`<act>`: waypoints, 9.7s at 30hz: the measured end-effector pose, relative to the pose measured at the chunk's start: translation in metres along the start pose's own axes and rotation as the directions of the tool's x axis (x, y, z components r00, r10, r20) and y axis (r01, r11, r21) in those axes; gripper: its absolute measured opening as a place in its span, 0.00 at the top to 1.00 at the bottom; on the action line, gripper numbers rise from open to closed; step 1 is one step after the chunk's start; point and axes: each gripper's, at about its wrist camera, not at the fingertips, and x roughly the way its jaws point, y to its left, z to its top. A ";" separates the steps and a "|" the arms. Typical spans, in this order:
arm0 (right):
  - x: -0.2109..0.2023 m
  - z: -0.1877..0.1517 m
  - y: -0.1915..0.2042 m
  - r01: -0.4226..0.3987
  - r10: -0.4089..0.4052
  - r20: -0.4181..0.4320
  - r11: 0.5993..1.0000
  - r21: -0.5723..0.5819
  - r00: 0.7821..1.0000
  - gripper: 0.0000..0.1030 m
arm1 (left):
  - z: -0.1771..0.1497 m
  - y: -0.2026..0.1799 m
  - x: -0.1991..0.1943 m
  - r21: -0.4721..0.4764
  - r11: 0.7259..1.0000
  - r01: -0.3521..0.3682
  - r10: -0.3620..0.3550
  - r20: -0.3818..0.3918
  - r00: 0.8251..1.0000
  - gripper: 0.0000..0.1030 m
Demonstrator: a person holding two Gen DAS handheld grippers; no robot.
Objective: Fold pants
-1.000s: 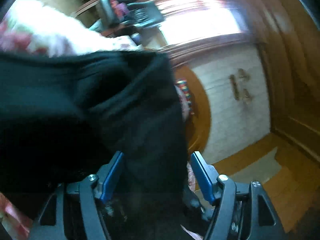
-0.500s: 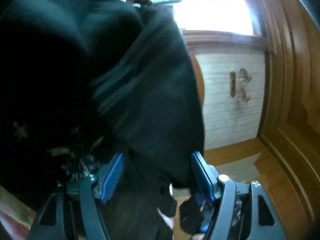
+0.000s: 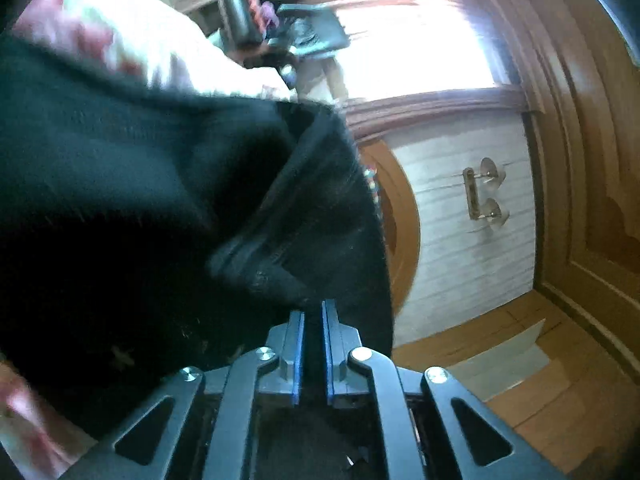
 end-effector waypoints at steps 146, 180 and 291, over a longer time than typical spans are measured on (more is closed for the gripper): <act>-0.476 -0.130 -0.226 0.351 -0.651 0.393 0.715 0.605 0.649 0.85 | -0.169 -0.102 0.087 0.792 0.517 -0.324 0.648 -0.114 0.753 0.58; -0.477 -0.135 -0.234 0.246 -0.596 0.430 0.735 0.631 0.678 0.80 | -0.282 -0.134 0.123 0.803 0.589 -0.089 0.530 -0.301 0.793 0.66; -0.202 0.006 -0.151 0.683 -0.673 0.118 0.725 -0.091 0.730 0.89 | -0.214 -0.079 0.101 0.723 0.674 -0.153 0.474 -0.263 0.840 0.62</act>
